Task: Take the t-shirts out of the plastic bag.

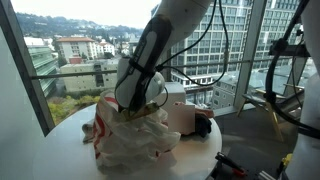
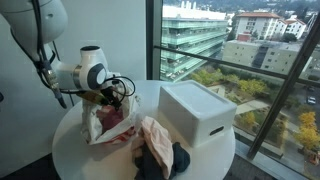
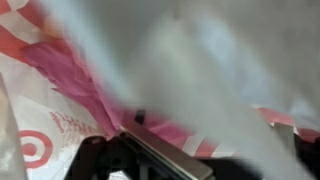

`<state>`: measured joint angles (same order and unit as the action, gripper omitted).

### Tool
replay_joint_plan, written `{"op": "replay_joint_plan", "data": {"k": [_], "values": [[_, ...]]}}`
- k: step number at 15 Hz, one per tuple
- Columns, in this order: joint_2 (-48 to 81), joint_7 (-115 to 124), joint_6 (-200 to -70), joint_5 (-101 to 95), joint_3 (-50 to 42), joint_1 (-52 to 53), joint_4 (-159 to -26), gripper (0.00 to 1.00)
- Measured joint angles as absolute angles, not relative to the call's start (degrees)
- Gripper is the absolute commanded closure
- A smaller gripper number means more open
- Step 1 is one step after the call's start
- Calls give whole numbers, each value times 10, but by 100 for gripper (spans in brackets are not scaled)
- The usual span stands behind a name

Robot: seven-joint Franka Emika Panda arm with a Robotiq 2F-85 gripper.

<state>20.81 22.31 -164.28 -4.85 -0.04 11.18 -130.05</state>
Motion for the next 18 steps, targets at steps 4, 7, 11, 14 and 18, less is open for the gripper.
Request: {"op": "replay_joint_plan", "data": {"k": [4, 7, 11, 14, 18], "values": [[242, 221, -1642, -48, 2, 124, -1282, 0], [271, 219, -1642, -49, -5, 139, -1269, 0], [302, 213, -1639, -49, -9, 148, -1252, 0], [315, 210, -1636, -49, -10, 148, -1241, 35], [316, 208, -1627, -48, -12, 147, -1234, 65]]}}
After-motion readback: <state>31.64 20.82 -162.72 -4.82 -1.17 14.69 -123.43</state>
